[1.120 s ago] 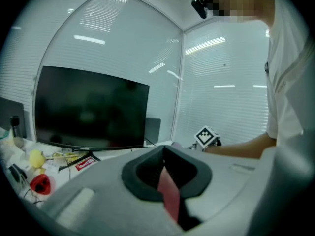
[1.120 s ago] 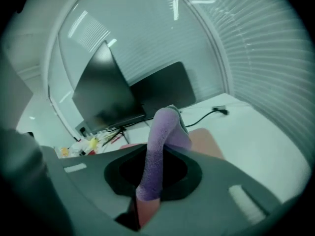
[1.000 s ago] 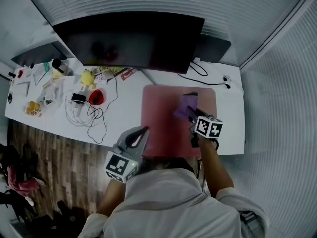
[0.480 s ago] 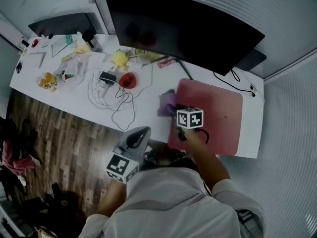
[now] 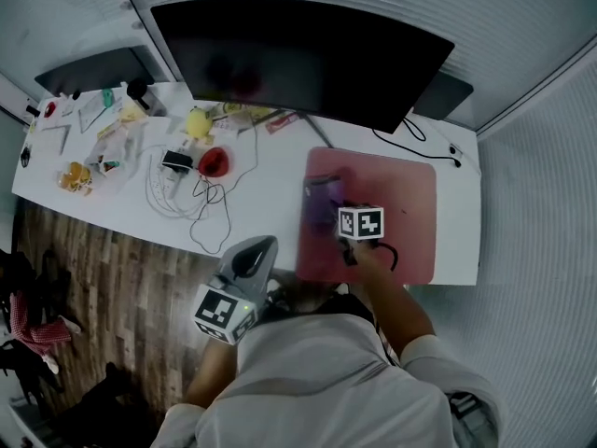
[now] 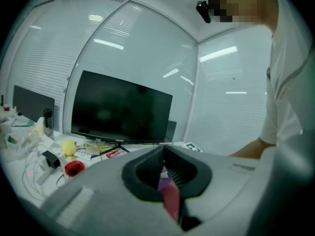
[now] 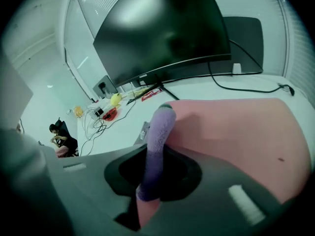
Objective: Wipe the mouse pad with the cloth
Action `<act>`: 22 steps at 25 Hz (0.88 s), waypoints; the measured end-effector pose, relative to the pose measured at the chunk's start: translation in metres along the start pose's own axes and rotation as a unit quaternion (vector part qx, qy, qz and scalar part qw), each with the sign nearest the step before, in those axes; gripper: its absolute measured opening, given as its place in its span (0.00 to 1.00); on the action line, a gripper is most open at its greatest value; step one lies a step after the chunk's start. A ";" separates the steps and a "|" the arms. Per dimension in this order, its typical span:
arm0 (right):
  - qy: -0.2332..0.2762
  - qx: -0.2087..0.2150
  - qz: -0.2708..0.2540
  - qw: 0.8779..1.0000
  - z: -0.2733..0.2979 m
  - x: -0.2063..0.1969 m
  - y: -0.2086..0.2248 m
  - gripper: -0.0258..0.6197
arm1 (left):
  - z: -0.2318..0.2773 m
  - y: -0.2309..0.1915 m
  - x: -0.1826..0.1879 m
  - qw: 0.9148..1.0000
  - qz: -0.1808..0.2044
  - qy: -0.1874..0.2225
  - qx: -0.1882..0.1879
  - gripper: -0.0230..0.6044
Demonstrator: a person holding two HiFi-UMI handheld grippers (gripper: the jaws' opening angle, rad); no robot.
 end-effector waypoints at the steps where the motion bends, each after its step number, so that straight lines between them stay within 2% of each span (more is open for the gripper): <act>1: 0.001 -0.003 0.004 1.000 -0.007 -0.003 0.013 0.12 | 0.010 0.009 0.001 1.000 0.001 -0.002 -0.003 0.04; 14: 0.037 -0.071 0.086 0.993 -0.126 -0.059 0.201 0.12 | 0.121 0.139 0.000 0.998 0.022 -0.019 -0.064 0.04; 22: 0.057 -0.134 0.108 0.983 -0.187 -0.091 0.288 0.12 | 0.153 0.195 -0.003 0.996 0.037 -0.029 -0.081 0.04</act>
Point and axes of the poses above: the fingertips, and each gripper's own axes: z forward along the fingers, y to its right, x out of its top, the point moved 5 cm from there along -z, backward along the fingers, and after that the axes turned 5 degrees about -y, right-handed, at the moved point
